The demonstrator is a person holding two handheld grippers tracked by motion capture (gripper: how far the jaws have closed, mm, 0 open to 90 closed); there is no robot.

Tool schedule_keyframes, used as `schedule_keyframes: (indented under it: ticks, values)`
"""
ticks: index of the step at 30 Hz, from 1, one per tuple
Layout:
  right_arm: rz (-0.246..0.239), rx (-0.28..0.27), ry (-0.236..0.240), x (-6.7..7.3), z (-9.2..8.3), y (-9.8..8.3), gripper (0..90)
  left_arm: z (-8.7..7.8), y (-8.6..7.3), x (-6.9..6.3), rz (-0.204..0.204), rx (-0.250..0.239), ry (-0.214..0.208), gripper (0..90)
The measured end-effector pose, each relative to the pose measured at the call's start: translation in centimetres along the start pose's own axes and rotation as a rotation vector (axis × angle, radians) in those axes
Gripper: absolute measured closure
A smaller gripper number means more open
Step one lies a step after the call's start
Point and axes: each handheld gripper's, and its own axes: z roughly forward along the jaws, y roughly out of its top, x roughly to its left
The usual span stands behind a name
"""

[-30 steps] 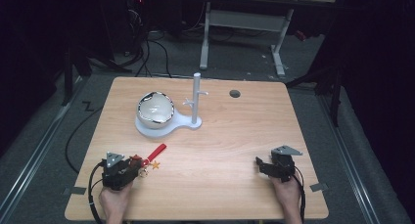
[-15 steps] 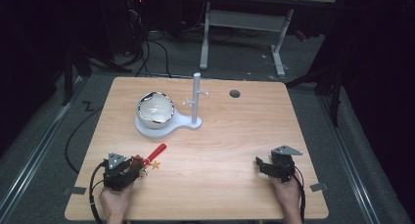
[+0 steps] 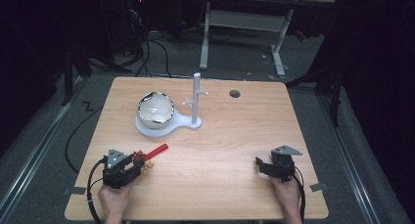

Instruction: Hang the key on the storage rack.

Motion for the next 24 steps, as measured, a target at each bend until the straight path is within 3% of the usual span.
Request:
schedule_keyframes:
  ticks: [13, 24]
  values:
    - [0.001, 0.001, -0.001, 0.0, 0.0, 0.0, 29.8, -0.9, 2.6, -0.9, 0.032, -0.041, -0.065, 56.9]
    - [0.001, 0.001, -0.001, 0.0, 0.0, 0.0, 29.8, -1.3, 5.9, -2.2, 0.073, -0.091, -0.121, 56.9]
